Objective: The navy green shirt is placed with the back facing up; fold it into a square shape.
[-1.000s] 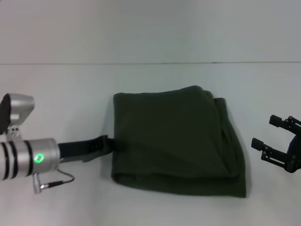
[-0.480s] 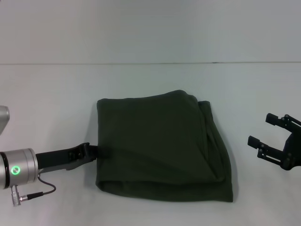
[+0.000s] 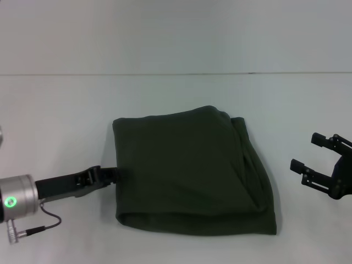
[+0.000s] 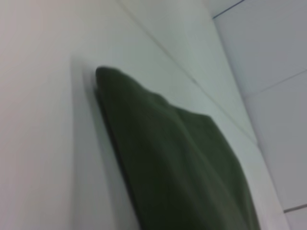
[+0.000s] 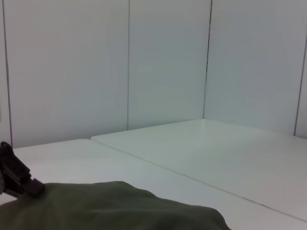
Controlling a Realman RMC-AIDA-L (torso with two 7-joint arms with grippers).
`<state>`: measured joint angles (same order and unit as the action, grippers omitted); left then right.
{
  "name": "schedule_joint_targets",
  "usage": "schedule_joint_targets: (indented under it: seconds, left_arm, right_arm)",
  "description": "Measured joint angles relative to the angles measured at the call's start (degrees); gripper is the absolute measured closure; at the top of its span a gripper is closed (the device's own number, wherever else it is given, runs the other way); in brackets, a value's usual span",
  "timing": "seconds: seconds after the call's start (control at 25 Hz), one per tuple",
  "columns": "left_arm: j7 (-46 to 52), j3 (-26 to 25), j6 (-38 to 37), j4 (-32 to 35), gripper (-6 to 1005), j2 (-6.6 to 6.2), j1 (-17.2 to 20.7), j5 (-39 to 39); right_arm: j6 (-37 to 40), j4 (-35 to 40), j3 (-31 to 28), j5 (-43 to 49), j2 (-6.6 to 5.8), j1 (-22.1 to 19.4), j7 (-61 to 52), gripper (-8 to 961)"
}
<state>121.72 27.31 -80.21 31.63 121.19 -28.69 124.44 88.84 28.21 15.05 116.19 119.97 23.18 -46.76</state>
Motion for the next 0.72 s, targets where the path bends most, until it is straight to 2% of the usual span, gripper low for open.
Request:
schedule_joint_targets:
  seconds: [0.12,0.36,0.56,0.72]
  left_arm:
    - [-2.78,-2.92,-1.95,1.26,815,-0.08,0.98,-0.09]
    - [-8.58,-5.21,-4.44,7.33,680,-0.06,3.52,-0.34]
    - [-28.87,-8.39,-11.59,9.74,567,0.67,5.57,-4.17]
    - [-48.4,-9.11,-17.18,9.26,271,2.41,8.26,-9.38]
  right_arm:
    - [0.01,-0.1,-0.03,0.0,0.0,-0.05,0.0,119]
    - [-0.04,-0.48,-0.07,0.0,0.0,0.19,0.12,120]
    - [0.0,-1.46,0.36,0.06,0.05,0.85,0.56,121]
    - [0.2,-3.81,0.51,0.26,0.04,1.5,2.62,121]
